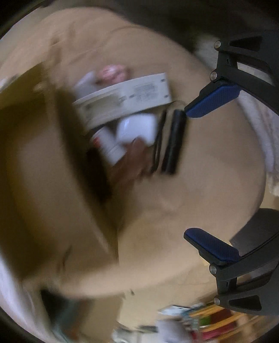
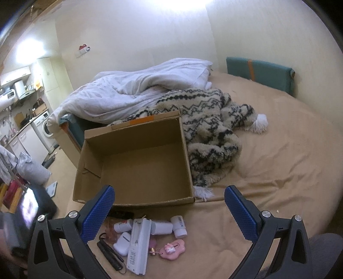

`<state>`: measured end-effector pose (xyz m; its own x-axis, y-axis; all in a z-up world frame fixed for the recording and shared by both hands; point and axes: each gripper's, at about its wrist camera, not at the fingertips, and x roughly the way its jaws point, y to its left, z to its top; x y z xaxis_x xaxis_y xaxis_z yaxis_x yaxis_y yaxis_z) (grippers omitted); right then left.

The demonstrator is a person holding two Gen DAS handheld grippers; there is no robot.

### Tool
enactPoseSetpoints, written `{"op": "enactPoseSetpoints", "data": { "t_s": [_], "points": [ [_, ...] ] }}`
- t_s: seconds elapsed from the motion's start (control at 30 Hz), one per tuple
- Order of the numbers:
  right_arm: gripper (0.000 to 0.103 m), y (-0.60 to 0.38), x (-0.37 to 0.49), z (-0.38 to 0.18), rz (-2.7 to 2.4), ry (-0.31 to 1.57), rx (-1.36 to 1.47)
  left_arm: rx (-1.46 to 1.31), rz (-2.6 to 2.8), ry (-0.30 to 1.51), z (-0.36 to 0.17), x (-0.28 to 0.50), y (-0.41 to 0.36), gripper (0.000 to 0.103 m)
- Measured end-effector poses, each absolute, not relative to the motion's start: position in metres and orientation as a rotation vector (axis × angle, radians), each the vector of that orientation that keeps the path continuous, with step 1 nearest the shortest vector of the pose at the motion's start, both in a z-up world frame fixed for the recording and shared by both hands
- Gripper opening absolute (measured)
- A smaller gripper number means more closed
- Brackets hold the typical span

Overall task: Organize rigid objects
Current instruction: 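Lower the left gripper onto the black flashlight and close on it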

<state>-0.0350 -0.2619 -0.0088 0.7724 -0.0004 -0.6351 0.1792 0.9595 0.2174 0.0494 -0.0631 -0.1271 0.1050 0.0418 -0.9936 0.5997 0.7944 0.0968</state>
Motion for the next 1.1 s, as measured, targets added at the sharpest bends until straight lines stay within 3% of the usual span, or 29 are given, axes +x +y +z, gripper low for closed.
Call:
{"op": "enactPoseSetpoints", "data": {
  "t_s": [0.53, 0.63, 0.67, 0.7, 1.1],
  "points": [
    [0.103, -0.269, -0.027, -0.021, -0.116, 0.739, 0.299, 0.718, -0.591, 1.548, -0.201, 0.041, -0.120, 0.103],
    [0.103, -0.268, -0.027, -0.020, -0.116, 0.738, 0.296, 0.706, -0.590, 1.554, -0.203, 0.040, -0.121, 0.103],
    [0.103, -0.268, -0.027, -0.020, -0.116, 0.739, 0.296, 0.701, -0.582, 1.552, -0.206, 0.039, -0.122, 0.097],
    [0.103, -0.268, -0.027, -0.021, -0.117, 0.739, 0.297, 0.695, -0.575, 1.552, -0.206, 0.038, -0.120, 0.086],
    [0.103, -0.270, -0.027, -0.020, -0.121, 0.740, 0.305, 0.574, -0.500, 1.543, -0.171, 0.052, -0.075, 0.086]
  ]
}}
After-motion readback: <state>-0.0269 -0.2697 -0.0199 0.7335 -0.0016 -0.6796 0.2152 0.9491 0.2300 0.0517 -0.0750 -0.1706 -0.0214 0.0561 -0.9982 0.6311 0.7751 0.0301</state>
